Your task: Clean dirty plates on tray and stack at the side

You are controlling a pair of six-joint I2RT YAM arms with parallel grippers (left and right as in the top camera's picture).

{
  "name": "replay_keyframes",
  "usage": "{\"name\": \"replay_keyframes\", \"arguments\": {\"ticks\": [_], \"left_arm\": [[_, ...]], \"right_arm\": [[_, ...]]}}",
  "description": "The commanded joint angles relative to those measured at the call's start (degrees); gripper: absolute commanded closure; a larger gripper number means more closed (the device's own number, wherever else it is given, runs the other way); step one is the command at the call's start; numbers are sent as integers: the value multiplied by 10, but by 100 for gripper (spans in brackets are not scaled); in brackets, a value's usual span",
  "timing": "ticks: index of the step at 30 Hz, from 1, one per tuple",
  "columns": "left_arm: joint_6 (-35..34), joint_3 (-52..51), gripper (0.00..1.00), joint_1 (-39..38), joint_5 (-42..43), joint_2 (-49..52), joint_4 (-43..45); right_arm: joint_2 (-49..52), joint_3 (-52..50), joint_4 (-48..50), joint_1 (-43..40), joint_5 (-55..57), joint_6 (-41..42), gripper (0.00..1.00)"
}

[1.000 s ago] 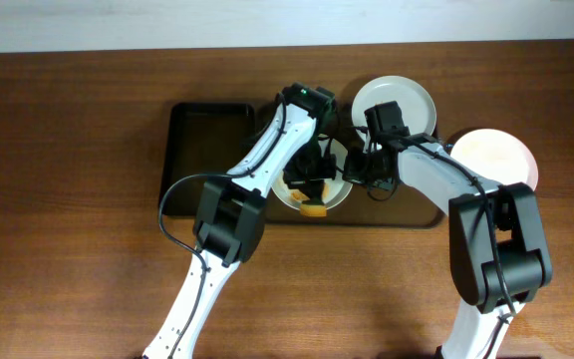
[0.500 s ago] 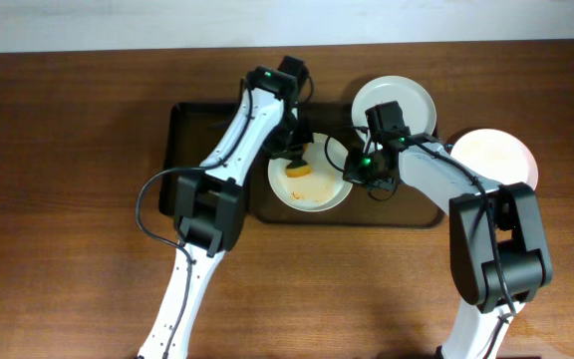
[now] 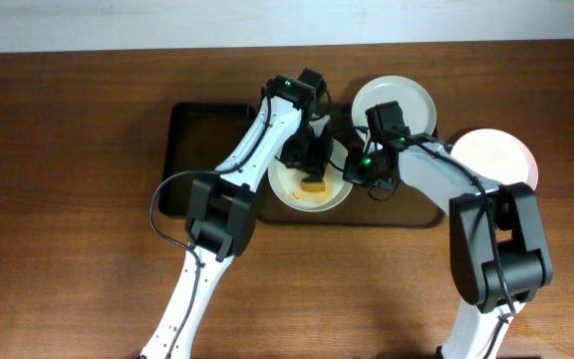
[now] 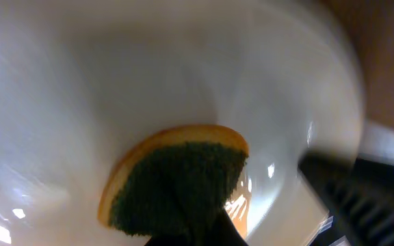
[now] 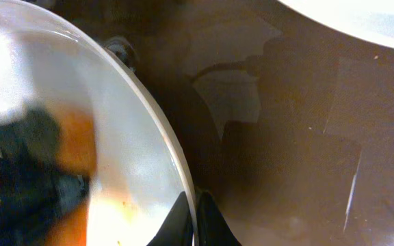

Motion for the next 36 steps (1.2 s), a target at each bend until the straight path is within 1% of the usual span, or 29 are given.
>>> {"name": "replay_keyframes", "arguments": {"ticks": [1,5,8,9,11,13,16,19,20,22,23,26,29,31,34,36], "left_arm": [[-59,-11,100,26,-122,42,25],[-61,32,100,49,-159,34,-5],[-61,86,100,73,-152,22,-49],[-61,104,100,81,-141,17,-64],[-60,154,100,102,-85,-3,-101],[-42,211,100,121,-42,-21,-132],[-43,274,100,146,-42,-42,-174],[-40,282,100,164,-43,-52,-175],[-31,282,100,170,-42,-52,-175],[-21,277,100,187,-42,-52,-175],[-21,276,100,191,-42,-52,-175],[-21,276,100,197,-44,-52,-175],[-21,276,100,196,-62,-52,-175],[-21,276,100,197,-72,-52,-175],[-21,276,100,198,-90,-52,-175],[-21,276,100,198,-92,-52,-173]], "right_arm": [[31,-16,-11,-6,25,1,96],[31,-16,-10,-6,25,1,96],[31,-16,-8,-6,25,-3,96],[31,-16,-7,-6,25,-3,96],[31,-16,-6,-5,25,-8,96],[31,-16,-3,-4,25,-8,96],[31,-16,5,3,29,-19,96],[36,-16,26,13,29,-30,86],[39,-16,30,17,31,-30,85],[47,-16,30,23,33,-33,86],[47,-16,27,26,33,-35,96],[39,-10,5,29,27,-45,96],[-2,12,-42,29,33,-77,96],[-49,27,-76,29,69,-86,96],[-105,34,-102,30,130,-90,96],[-155,35,-126,38,210,-102,96]]}}
